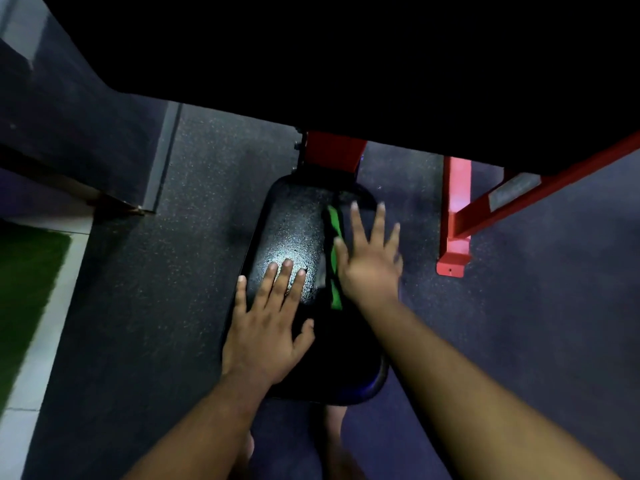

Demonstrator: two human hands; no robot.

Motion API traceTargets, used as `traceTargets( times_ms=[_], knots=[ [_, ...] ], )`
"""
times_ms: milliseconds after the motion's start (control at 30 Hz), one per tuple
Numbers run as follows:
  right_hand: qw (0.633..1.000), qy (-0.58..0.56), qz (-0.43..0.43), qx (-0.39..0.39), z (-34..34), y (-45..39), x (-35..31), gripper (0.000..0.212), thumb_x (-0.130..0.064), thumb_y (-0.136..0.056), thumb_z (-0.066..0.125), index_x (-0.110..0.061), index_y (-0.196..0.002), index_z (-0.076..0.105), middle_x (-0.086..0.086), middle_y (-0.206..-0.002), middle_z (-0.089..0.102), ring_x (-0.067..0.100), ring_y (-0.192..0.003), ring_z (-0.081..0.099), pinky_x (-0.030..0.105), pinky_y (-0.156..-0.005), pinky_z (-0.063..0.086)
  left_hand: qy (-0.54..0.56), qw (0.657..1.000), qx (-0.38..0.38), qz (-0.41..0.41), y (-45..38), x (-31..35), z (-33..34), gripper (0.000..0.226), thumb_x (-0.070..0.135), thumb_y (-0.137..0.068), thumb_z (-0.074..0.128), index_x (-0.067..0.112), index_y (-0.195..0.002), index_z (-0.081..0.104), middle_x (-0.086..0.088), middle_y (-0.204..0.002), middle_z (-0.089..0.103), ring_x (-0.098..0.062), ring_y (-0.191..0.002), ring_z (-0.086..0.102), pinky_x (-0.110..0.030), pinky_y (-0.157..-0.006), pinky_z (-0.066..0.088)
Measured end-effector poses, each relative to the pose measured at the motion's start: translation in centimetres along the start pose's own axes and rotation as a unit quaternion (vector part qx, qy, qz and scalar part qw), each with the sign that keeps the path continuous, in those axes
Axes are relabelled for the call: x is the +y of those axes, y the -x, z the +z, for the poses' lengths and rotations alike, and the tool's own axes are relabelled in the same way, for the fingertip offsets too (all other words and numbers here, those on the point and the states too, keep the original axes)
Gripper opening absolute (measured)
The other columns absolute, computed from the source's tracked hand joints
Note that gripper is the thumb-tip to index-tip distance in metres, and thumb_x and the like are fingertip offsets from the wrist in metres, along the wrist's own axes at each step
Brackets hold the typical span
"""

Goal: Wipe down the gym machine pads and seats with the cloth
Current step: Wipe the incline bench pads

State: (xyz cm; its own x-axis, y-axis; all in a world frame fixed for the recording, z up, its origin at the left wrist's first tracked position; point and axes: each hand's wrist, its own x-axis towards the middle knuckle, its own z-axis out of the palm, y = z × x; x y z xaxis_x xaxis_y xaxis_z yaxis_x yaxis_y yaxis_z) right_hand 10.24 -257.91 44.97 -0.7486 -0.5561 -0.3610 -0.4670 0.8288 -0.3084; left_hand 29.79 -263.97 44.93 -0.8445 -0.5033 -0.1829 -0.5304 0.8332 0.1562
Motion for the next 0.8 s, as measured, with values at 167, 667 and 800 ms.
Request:
traceTargets(
  times_ms=[167, 667, 800],
  knots=[
    [0.990, 0.084, -0.113, -0.024, -1.6, -4.4, -1.6, 0.064, -0.060, -0.103, 0.026, -0.047, -0.160, -0.002, -0.002, -0.172, -0.008, 0.040, -0.156, -0.010, 0.071, -0.119, 0.011, 0.010, 1.000, -0.010, -0.011, 0.0, 0.1, -0.2, 0.082, 0.055, -0.091, 0.042, 0.021, -0.163, 0.020, -0.004, -0.170, 0.015, -0.022, -0.157, 0.016, -0.063, -0.122, 0.014],
    [0.921, 0.159, -0.351, -0.057, -0.7, -5.5, -7.0, 0.061, -0.062, -0.103, 0.031, -0.049, -0.159, 0.013, -0.010, -0.172, 0.004, 0.027, -0.158, 0.001, 0.061, -0.122, 0.006, 0.078, 0.987, 0.056, -0.128, 2.0, -0.4, 0.1, 0.080, 0.047, -0.088, 0.047, 0.011, -0.158, 0.031, -0.008, -0.169, 0.018, -0.025, -0.156, 0.018, -0.069, -0.120, 0.013],
    [0.948, 0.190, -0.254, -0.013, -1.9, -8.7, -7.0, 0.060, -0.061, -0.103, 0.032, -0.040, -0.158, 0.025, 0.005, -0.156, 0.040, 0.034, -0.141, 0.037, 0.058, -0.112, 0.028, 0.086, 0.985, 0.017, -0.146, 4.4, -1.8, 1.2, 0.079, 0.057, -0.096, 0.036, 0.015, -0.162, 0.023, -0.006, -0.171, 0.012, -0.025, -0.157, 0.017, -0.069, -0.120, 0.012]
  ],
)
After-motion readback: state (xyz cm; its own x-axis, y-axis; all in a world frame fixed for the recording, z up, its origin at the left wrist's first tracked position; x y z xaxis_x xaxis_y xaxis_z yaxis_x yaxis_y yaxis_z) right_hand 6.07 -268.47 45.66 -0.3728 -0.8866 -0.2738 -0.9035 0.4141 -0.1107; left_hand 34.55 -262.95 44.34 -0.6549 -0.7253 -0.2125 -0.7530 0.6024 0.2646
